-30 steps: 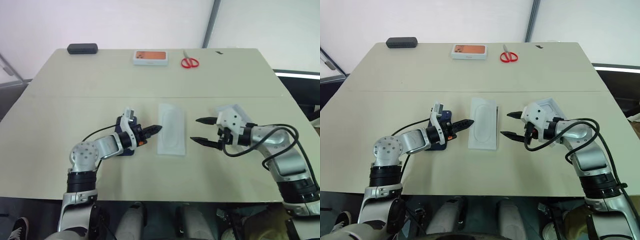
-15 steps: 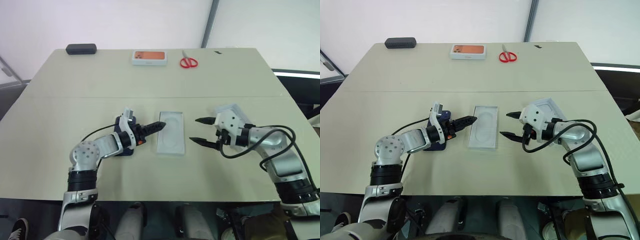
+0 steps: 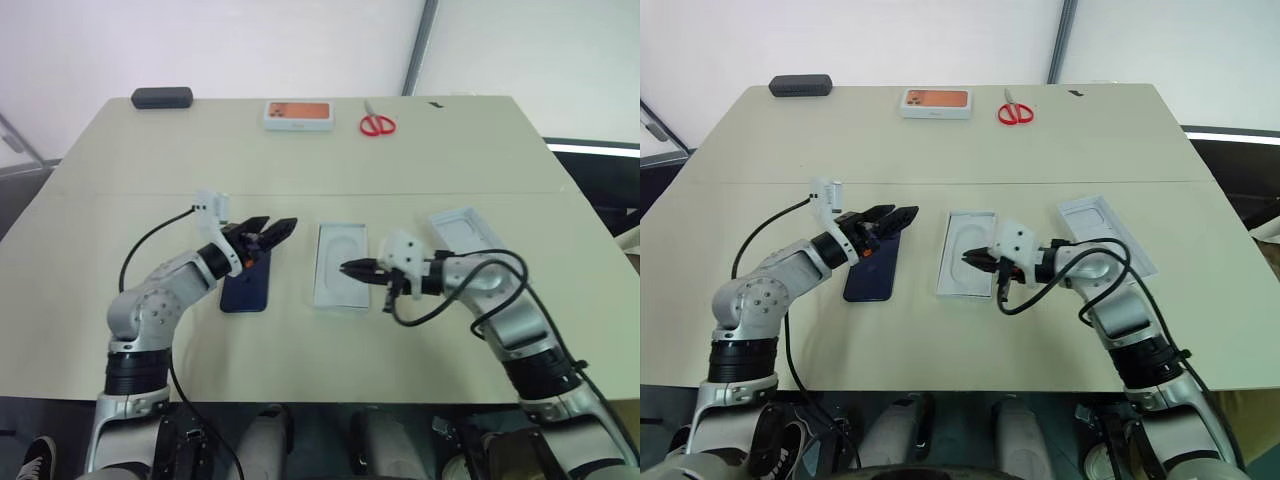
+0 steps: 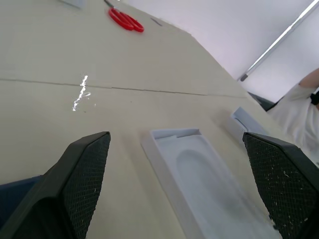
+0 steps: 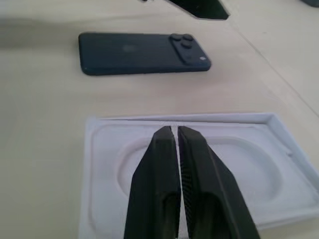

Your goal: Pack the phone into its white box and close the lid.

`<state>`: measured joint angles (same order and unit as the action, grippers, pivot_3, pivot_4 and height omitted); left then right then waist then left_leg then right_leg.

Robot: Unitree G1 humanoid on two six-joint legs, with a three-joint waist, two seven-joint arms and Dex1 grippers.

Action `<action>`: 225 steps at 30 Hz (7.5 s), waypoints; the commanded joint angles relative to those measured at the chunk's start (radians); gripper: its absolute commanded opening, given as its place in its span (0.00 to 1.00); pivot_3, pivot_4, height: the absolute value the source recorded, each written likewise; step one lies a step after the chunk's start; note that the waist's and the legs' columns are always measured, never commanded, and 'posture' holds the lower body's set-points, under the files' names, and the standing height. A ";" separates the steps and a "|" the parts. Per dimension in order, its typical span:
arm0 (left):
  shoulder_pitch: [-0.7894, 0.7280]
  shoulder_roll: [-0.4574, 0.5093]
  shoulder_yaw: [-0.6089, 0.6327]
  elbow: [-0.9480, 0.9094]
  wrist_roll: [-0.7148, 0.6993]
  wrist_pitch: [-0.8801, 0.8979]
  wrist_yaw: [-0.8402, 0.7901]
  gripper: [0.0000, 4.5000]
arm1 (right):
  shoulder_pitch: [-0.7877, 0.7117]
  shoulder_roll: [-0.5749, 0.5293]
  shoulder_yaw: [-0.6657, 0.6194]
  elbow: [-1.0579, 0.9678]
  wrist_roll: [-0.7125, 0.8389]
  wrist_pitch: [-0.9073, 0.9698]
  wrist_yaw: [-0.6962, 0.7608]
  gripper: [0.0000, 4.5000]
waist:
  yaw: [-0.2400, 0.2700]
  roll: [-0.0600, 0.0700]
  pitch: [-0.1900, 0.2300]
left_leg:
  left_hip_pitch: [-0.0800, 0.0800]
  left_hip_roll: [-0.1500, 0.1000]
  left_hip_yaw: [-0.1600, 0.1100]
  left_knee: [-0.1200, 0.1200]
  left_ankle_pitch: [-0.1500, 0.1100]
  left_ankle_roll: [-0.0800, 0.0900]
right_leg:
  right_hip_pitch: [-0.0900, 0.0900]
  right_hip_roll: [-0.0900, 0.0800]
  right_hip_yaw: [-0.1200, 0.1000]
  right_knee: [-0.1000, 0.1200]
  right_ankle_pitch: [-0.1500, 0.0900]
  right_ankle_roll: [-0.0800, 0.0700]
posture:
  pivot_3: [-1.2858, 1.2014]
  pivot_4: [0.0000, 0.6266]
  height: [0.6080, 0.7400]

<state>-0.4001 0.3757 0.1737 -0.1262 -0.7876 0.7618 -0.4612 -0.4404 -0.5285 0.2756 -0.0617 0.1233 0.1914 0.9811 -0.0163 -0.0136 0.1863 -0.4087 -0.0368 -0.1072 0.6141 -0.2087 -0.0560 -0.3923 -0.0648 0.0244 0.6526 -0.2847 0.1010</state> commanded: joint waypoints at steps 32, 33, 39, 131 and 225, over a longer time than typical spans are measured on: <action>0.191 0.089 0.115 -0.138 0.030 -0.134 -0.079 1.00 | -0.223 0.082 0.128 0.316 -0.252 -0.249 0.026 0.01 | 0.000 0.000 0.000 | 0.000 0.000 -0.001 -0.001 0.000 0.000 | 0.000 0.000 0.000 0.000 0.000 0.000 | 0.52 0.24 1.00; 0.194 0.091 0.119 -0.137 0.023 -0.111 -0.064 1.00 | -0.224 0.077 0.122 0.313 -0.251 -0.249 0.025 0.01 | 0.000 0.000 0.000 | 0.000 0.000 -0.001 -0.001 0.000 0.000 | 0.000 0.000 0.000 0.000 0.000 0.000 | 0.52 0.24 1.00; 0.178 0.154 0.185 -0.074 -0.080 0.058 -0.038 1.00 | -0.243 0.122 0.030 0.256 -0.147 -0.173 -0.004 0.01 | -0.005 0.000 0.000 | 0.000 0.001 -0.001 -0.001 0.000 0.000 | -0.001 0.000 0.000 0.001 0.000 0.000 | 0.52 0.24 1.00; 0.032 0.058 0.162 0.216 -0.057 0.629 -0.023 0.35 | -0.367 0.314 0.319 0.406 -0.428 0.016 -0.049 0.00 | -0.003 0.003 -0.006 | 0.002 -0.002 -0.004 -0.003 0.001 -0.002 | 0.000 -0.002 -0.001 0.003 0.000 0.000 | 0.52 0.24 1.00; -0.066 -0.109 0.123 0.191 -0.438 0.510 0.243 1.00 | -0.091 -0.107 -0.013 -0.130 0.043 0.422 0.027 1.00 | 0.006 -0.004 0.000 | -0.002 -0.001 -0.003 -0.001 0.001 -0.002 | 0.000 -0.001 -0.002 -0.004 0.000 -0.001 | 0.52 0.24 1.00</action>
<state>-0.4648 0.2582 0.2957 0.0645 -1.2330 1.2657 -0.2215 -0.5198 -0.6444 0.2696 -0.1820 0.1615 0.6298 1.0151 -0.0106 -0.0171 0.1859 -0.4104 -0.0374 -0.1103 0.6126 -0.2081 -0.0575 -0.3922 -0.0660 0.0224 0.6483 -0.2843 0.0999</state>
